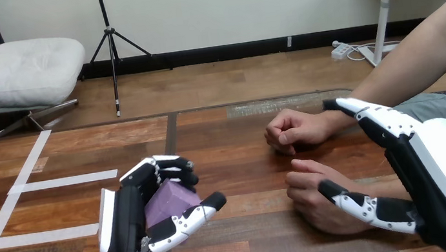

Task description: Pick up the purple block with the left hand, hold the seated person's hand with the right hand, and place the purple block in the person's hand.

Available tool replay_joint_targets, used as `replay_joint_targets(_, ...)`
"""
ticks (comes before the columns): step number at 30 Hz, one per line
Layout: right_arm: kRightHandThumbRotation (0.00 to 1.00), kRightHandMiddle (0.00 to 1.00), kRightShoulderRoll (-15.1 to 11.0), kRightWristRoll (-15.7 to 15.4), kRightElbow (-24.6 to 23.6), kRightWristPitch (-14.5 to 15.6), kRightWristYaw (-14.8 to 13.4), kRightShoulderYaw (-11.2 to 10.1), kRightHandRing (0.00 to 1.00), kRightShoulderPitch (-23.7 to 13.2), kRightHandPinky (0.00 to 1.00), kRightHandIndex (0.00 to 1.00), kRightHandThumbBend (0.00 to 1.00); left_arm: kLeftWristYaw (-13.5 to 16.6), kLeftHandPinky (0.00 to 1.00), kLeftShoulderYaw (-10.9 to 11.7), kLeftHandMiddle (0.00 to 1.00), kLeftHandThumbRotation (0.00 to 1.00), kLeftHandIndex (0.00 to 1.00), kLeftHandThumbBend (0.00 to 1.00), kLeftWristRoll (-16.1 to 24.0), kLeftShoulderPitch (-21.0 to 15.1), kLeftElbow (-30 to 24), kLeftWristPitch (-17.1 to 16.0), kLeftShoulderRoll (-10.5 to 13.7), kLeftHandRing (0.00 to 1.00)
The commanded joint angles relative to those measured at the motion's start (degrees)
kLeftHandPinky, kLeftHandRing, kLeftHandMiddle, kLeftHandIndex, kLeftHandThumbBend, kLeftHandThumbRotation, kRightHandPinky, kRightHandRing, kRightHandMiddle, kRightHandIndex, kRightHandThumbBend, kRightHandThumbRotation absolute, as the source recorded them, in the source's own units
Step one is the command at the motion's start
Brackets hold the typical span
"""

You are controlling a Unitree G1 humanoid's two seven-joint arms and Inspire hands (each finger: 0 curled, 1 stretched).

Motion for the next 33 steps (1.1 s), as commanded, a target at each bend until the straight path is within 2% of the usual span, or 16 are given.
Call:
replay_joint_targets(1, 0.22, 0.85, -3.1, -0.82, -5.1, 2.78, 3.16, -1.88, 0.84, -1.56, 0.85, 0.83, 0.66, -0.94, 0.37, 1.68, 0.5, 0.08, 0.51, 0.77, -1.13, -1.12, -4.6, -1.09, -0.85, 0.43)
replay_joint_targets(7, 0.18, 0.84, -5.95, -2.79, -7.21, 6.69, 7.39, -2.73, 0.84, -1.93, 0.87, 0.82, 0.72, -1.77, 0.37, 1.95, 0.5, 0.09, 0.52, 0.77, -1.03, -0.45, -6.07, -0.87, -1.44, 0.43)
replay_joint_targets(13, 0.18, 0.85, -8.69, -5.15, -9.37, 10.9, 12.7, -3.04, 0.86, -2.7, 0.9, 0.83, 0.76, -2.52, 0.37, 2.16, 0.5, 0.08, 0.52, 0.76, -0.94, 0.16, -7.4, -0.55, -2.03, 0.43)
replay_joint_targets(15, 0.19, 0.86, -9.36, -5.81, -9.69, 11.7, 13.71, -3.0, 0.86, -3.0, 0.9, 0.83, 0.78, -2.78, 0.37, 2.23, 0.5, 0.08, 0.52, 0.76, -0.97, 0.3, -7.68, -0.5, -2.17, 0.43)
replay_joint_targets(22, 0.22, 0.86, -12.54, -7.49, -11.19, 16.59, 21.36, -2.26, 0.87, -4.82, 0.9, 0.84, 0.79, -3.25, 0.37, 2.75, 0.5, 0.08, 0.52, 0.76, -0.64, 0.67, -8.08, -0.56, -2.7, 0.43)
replay_joint_targets(28, 0.2, 0.86, -15.22, -8.37, -10.97, 18.88, 27.01, -1.21, 0.87, -6.93, 0.9, 0.83, 0.78, -3.57, 0.37, 3.09, 0.5, 0.08, 0.52, 0.76, -0.63, 0.56, -7.68, -0.97, -2.96, 0.43)
replay_joint_targets(33, 0.18, 0.86, -16.78, -8.84, -10.39, 20.11, 30.55, -0.32, 0.87, -8.63, 0.88, 0.83, 0.78, -3.74, 0.37, 3.31, 0.5, 0.08, 0.52, 0.76, -0.55, 0.52, -7.53, -1.02, -3.14, 0.43)
